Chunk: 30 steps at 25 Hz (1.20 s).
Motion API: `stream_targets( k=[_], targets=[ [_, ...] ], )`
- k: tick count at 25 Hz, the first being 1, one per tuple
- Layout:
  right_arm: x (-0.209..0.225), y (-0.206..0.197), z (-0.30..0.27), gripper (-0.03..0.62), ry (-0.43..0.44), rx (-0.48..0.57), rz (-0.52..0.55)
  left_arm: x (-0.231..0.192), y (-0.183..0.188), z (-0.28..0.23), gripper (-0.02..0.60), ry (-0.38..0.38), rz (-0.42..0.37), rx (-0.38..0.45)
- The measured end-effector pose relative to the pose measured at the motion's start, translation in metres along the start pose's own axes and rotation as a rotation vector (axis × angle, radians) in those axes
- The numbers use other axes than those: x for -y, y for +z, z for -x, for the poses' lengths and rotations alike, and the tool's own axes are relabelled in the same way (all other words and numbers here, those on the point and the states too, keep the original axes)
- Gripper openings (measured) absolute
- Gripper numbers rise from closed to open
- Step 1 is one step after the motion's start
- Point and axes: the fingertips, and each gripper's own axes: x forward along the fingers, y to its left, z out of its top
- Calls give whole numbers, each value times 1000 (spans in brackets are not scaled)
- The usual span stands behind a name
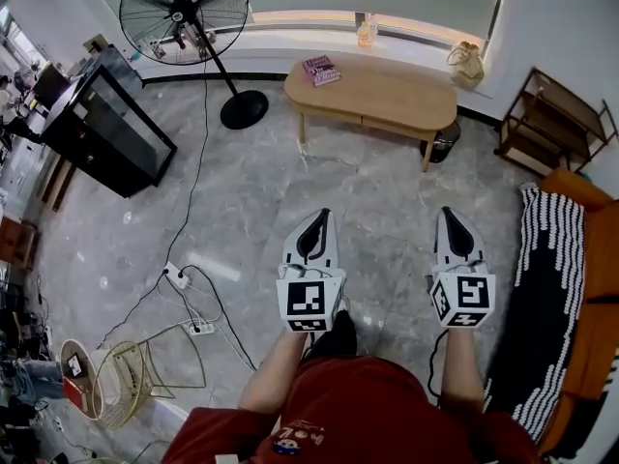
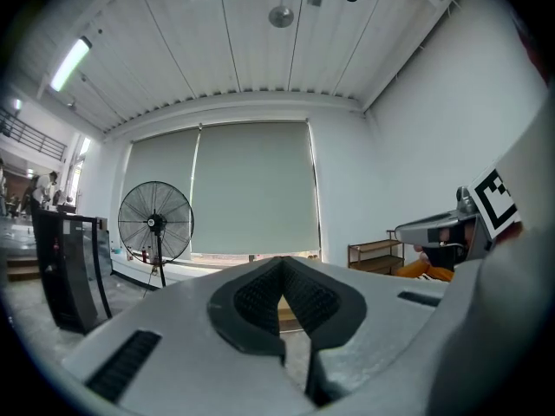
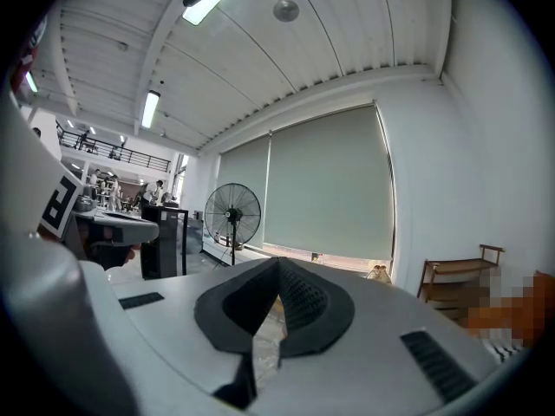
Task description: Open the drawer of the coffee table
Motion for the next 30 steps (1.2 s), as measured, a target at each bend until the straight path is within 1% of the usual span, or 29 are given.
stream_targets(
  k=[4,9,17,21,25,30],
  targets=[
    [-7,6,-51,-3,-5,-10,6,-34,-2,-37,6,-4,3,-8],
    [-14,-3,-110,-3,-3,-42,0,-72,-14,-79,6,-3,15,-32],
    [-34,-9,-185,-3,17,-77,-4,-132,-28,-126,6,18,35,-58],
    [-43,-4,-212,-3,18,-81,2,-154,-27,-143,6,18,46,-55],
    [-53,3,-232,-3,16,-62,6,-174,-25,-154,6,19,43,-43],
    [-48,13,-245,-3,1,-42,9,-186,-16,-167,6,22,35,-24]
  ],
)
